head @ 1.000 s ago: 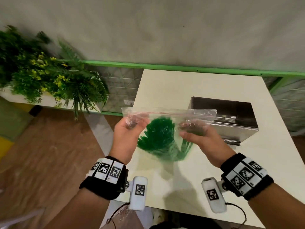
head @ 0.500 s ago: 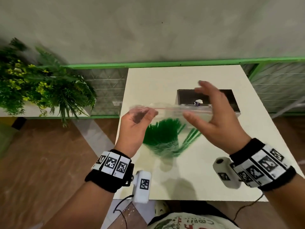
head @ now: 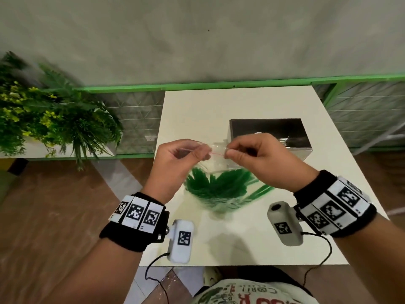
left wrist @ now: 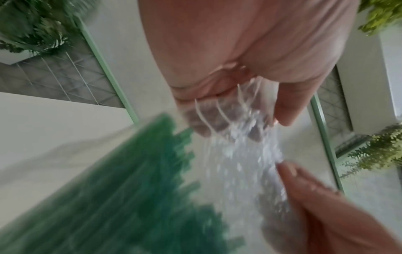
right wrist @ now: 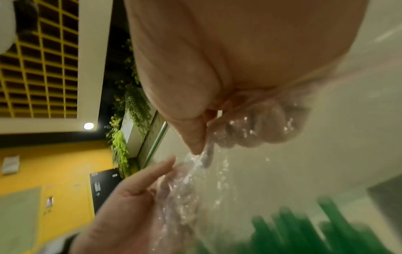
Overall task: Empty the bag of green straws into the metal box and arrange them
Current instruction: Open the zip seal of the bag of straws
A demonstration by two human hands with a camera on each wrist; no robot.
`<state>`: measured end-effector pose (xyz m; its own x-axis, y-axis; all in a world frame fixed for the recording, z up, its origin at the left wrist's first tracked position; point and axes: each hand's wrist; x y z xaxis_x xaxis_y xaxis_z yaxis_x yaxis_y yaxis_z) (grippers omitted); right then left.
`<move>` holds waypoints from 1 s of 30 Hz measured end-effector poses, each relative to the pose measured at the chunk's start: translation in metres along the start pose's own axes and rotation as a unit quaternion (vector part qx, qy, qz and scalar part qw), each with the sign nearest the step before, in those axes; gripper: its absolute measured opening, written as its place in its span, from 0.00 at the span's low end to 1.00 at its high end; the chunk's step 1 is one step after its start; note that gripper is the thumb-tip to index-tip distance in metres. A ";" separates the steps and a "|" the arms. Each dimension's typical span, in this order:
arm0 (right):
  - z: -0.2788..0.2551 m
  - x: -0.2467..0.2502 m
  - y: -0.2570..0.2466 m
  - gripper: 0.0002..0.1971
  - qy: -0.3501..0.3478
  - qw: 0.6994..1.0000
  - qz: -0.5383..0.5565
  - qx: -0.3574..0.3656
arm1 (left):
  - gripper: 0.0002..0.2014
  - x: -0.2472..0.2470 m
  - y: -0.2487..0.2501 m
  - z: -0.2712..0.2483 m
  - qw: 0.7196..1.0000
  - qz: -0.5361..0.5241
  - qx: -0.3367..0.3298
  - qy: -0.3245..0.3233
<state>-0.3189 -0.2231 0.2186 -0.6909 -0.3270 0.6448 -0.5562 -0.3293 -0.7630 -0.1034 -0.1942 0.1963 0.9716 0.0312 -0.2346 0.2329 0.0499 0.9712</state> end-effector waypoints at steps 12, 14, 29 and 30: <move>0.007 -0.014 -0.016 0.08 -0.016 0.999 -0.001 -0.039 | 0.06 0.005 -0.002 0.000 0.973 0.197 -0.121 0.021; 0.010 -0.014 -0.023 0.08 0.001 0.978 0.154 -0.139 | 0.08 0.005 -0.004 -0.003 0.923 0.317 -0.206 0.070; -0.003 -0.016 -0.028 0.05 -0.008 0.910 0.359 -0.209 | 0.07 -0.014 -0.018 -0.022 0.977 0.193 -0.085 -0.011; -0.003 -0.016 -0.028 0.05 -0.005 0.912 0.355 -0.206 | 0.06 -0.015 -0.018 -0.022 0.981 0.179 -0.076 -0.009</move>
<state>-0.2938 -0.2059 0.2292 -0.9415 -0.3364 -0.0204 -0.0970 0.3285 -0.9395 -0.1226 -0.1736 0.1816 0.9908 0.0558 0.1230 -0.1314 0.1870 0.9735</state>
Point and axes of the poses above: each hand's wrist, its own z-axis towards the middle knuckle, its own x-axis out of the back of the hand, y = z × x, and after that the axes turned 10 degrees about -z, right-handed
